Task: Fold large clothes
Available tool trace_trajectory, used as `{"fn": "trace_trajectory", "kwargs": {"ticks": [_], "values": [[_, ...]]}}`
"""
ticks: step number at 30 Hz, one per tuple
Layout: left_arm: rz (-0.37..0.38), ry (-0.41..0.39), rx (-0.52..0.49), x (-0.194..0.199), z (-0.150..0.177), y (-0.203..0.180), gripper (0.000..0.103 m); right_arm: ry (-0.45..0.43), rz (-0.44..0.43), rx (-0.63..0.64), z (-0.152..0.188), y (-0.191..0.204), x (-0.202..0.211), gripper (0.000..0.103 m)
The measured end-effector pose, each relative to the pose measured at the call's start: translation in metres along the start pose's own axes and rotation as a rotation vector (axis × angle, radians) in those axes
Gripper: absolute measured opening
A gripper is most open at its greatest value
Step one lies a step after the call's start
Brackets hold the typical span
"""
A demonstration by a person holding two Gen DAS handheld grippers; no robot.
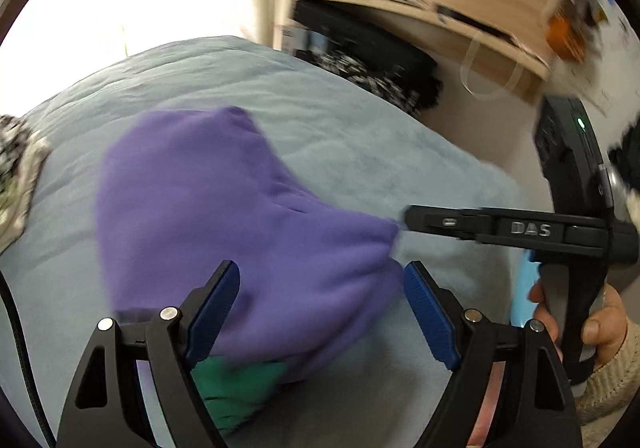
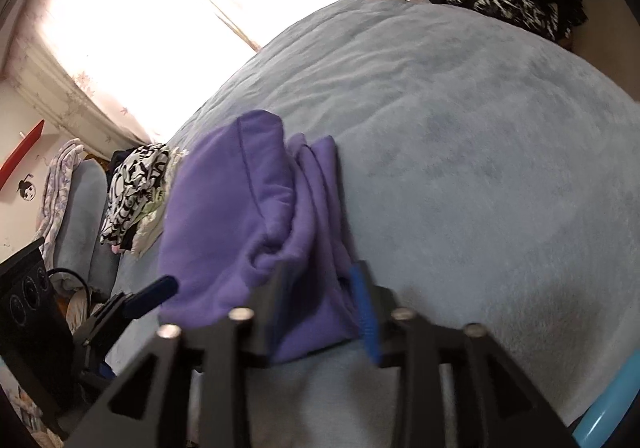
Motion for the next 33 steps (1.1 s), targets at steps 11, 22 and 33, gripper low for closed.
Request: {"fn": "trace_trajectory", "kwargs": {"ticks": [11,22,33], "values": [[-0.055,0.011,0.384,-0.001,-0.006,0.142,0.07,0.153,-0.16,0.117,-0.051,0.057,-0.046,0.073],[0.003,0.053,0.435,-0.042,0.002,0.167,0.079,0.344,-0.273,0.047,-0.058,0.05,-0.137,0.072],[-0.117,0.086,0.312,-0.053,-0.012,0.147,0.086,0.127,-0.244,0.142,-0.068,0.051,-0.076,0.011]]}}
Point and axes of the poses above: each gripper's, at about its wrist camera, not at the fingertips, and x roughly against the way its jaws point, y to its left, z to its underside, the point moved 7 cm from there along -x, roughly the way its jaws point, and after that the axes turned 6 degrees about z, right-handed, at the moved point
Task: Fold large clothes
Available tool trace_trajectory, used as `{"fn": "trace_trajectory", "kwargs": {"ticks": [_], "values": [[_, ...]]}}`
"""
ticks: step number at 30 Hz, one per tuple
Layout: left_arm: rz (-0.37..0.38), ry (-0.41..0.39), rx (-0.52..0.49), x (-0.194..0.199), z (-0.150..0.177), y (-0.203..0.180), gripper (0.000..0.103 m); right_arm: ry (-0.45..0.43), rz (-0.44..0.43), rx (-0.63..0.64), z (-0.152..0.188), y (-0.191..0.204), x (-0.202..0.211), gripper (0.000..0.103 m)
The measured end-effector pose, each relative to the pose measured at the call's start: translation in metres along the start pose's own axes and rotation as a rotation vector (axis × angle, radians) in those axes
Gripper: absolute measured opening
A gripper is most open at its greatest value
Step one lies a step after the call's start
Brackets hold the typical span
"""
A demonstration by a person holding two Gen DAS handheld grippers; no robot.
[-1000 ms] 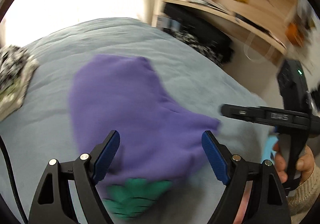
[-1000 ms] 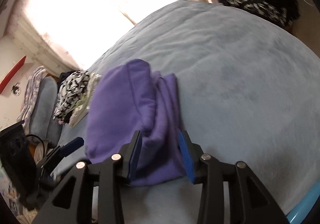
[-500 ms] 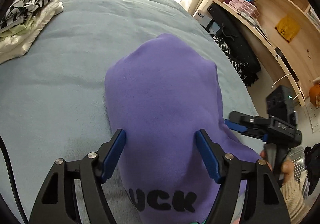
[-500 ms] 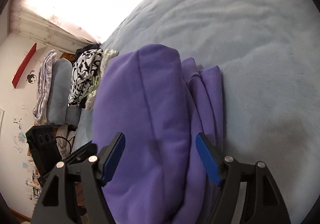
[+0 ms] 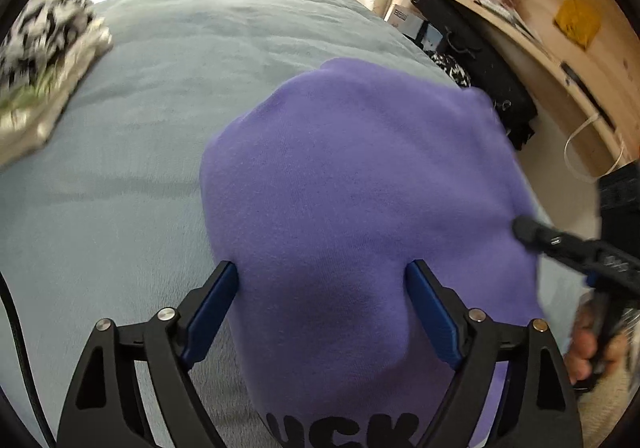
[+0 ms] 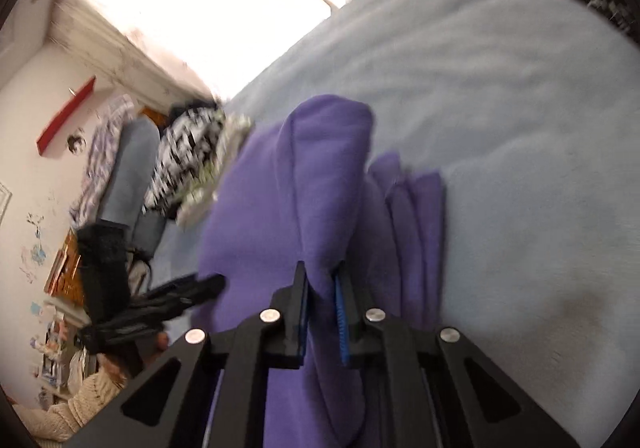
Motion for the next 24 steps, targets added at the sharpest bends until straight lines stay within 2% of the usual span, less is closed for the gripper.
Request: {"fn": "trace_trajectory", "kwargs": {"ticks": [2,4,6,8,12,16,19,21,24], "values": [[-0.073,0.011,-0.057,-0.006,0.001,-0.012,0.087,-0.03,0.059,0.017,0.004,-0.001,0.01,0.011],[-0.123,0.023,-0.088,-0.012,0.0,-0.018,0.092,-0.012,0.14,0.027,0.01,-0.009,0.002,0.011],[-0.19,0.04,-0.125,-0.022,0.002,-0.02,0.097,0.023,0.177,-0.01,0.017,-0.026,-0.012,0.011],[-0.216,0.054,-0.137,-0.03,0.003,-0.019,0.102,0.044,0.194,-0.037,0.021,-0.036,-0.025,0.011],[-0.176,0.084,-0.113,-0.041,0.002,-0.015,0.102,0.054,0.198,-0.098,0.027,-0.051,-0.046,0.013],[-0.154,0.057,-0.1,-0.036,0.004,-0.013,0.102,0.057,0.182,-0.128,0.028,-0.054,-0.045,0.016],[-0.115,0.043,-0.042,-0.023,0.004,-0.008,0.102,0.065,0.189,-0.134,0.026,-0.048,-0.034,0.026],[-0.101,0.026,-0.005,-0.009,0.003,-0.002,0.102,0.063,0.204,-0.132,0.026,-0.041,-0.018,0.027],[-0.113,-0.006,-0.004,0.014,0.009,-0.003,0.101,0.018,0.239,-0.082,0.025,-0.024,0.008,0.027]]}}
Point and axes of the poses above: each gripper's, at about its wrist camera, not at the fingertips, and x roughly against the way its jaws point, y to its left, z to its underside, the point moved 7 cm from there along -x, roughly the way its jaws point, and after that the axes turned 6 degrees about z, right-handed, at the moved point
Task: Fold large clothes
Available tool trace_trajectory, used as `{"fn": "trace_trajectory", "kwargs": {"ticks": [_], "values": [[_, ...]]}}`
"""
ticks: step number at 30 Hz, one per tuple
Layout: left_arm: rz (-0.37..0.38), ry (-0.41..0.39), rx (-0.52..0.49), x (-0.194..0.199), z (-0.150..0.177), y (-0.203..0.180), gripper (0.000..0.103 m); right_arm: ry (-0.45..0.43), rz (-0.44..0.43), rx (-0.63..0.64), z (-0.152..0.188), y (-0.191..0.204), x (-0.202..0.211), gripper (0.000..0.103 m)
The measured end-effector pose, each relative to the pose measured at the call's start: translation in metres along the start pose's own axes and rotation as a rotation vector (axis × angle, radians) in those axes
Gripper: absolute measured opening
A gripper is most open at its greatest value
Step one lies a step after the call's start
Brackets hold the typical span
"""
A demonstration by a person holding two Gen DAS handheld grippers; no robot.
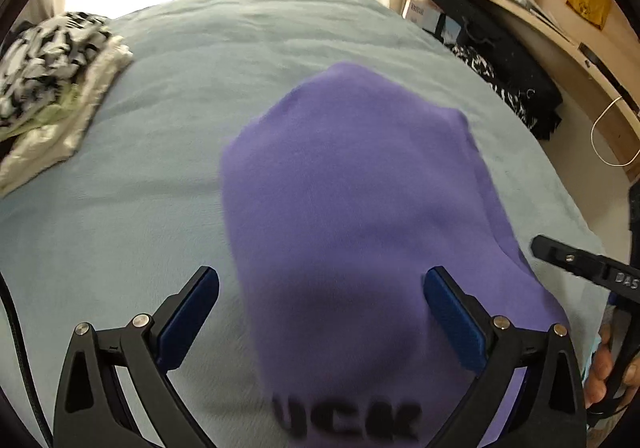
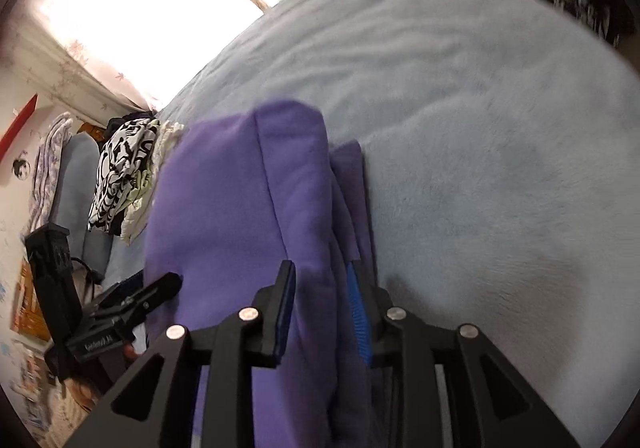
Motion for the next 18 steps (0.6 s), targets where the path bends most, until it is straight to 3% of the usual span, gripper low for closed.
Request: {"fn": "trace_trajectory", "kwargs": {"ticks": [5,11,14,18], "values": [[-0.024,-0.023,0.005,0.036,0.031,-0.002,0.098,-0.043,-0.03,0.079,0.014,0.024,0.037,0.027],[-0.03,-0.035,0.04,0.049,0.069,-0.002,0.092,-0.035,-0.042,0.176,0.04,0.059,0.034,0.027],[-0.02,-0.043,0.064,0.046,0.079,-0.001,0.092,0.001,0.01,0.169,0.052,0.044,0.018,0.027],[0.002,-0.03,0.073,0.035,0.084,0.006,0.092,0.046,0.067,0.158,0.071,0.02,0.0,0.013]]}}
Point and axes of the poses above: each gripper's, at about its wrist camera, not at the fingertips, and x roughly against the way its jaws point, y to its left, z to its underside, the point moved 7 cm from there along -x, roughly the way its jaws point, and after that the axes turned 6 degrees about z, right-handed, at the moved point
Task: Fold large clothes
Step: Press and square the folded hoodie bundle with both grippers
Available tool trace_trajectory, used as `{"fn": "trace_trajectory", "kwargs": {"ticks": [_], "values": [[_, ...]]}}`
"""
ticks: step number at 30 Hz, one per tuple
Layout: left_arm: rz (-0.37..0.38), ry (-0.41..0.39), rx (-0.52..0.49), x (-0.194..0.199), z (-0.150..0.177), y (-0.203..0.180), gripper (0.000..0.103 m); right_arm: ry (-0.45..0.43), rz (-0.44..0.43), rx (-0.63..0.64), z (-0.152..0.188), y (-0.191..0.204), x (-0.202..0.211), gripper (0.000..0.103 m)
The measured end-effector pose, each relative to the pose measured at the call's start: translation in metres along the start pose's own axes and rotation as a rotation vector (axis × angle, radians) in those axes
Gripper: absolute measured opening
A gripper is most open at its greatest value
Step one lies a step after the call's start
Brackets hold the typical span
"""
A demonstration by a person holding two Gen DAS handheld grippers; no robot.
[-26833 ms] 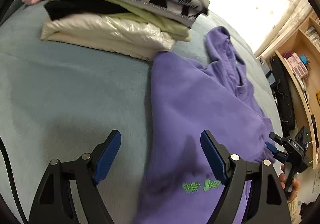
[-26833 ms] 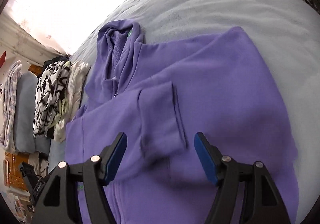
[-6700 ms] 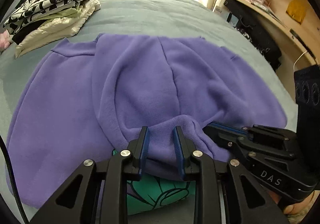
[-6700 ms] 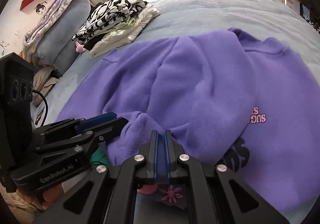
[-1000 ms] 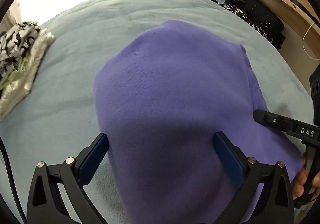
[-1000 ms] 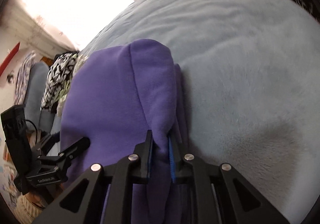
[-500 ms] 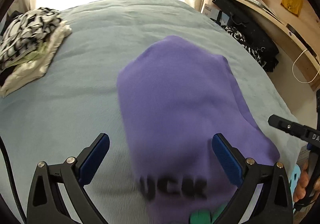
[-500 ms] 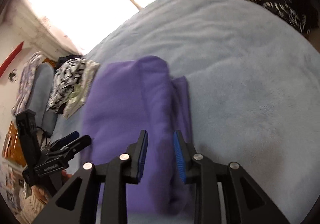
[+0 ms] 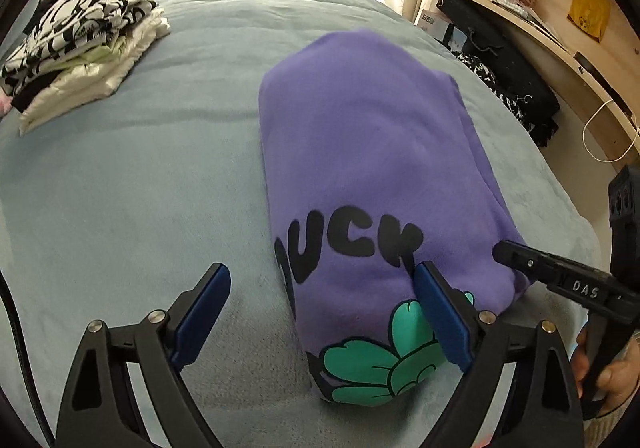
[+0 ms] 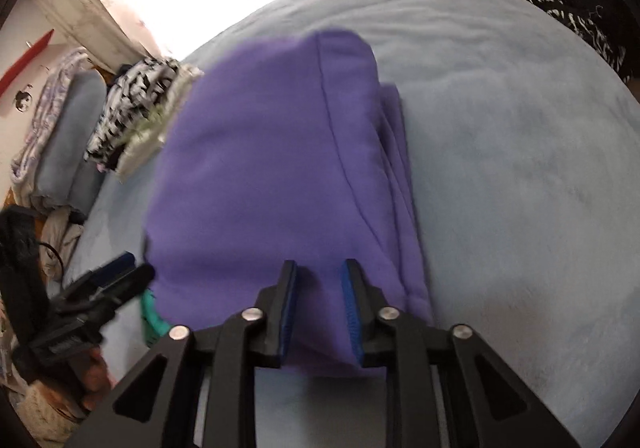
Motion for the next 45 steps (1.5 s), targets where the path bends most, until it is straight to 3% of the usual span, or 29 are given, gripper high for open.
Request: {"fn": "trace_trajectory", "kwargs": {"ticks": [6,11,30,45], "values": [[0.014,-0.001,0.008,-0.004,0.0,0.004,0.092,-0.019,-0.003,-0.059,0.011,-0.011,-0.006,0.01],[0.002,-0.013,0.0,-0.002,0.002,0.002,0.092,-0.034,0.031,-0.048,0.014,-0.005,-0.008,0.01],[0.049,0.014,0.04,-0.004,0.003,0.006,0.093,-0.039,0.033,-0.075,0.015,-0.005,-0.008,0.011],[0.124,0.031,0.1,-0.007,0.005,0.012,0.093,-0.042,0.038,-0.078,0.014,-0.002,-0.007,0.013]]}}
Point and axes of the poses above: each gripper's, at about its wrist camera, not at the fingertips, and x roughly against the way its jaws point, y to its left, z to its underside, the point moved 7 cm from there along -x, roughly the way its jaws point, and after that the axes turned 6 degrees about z, right-handed, at the moved point
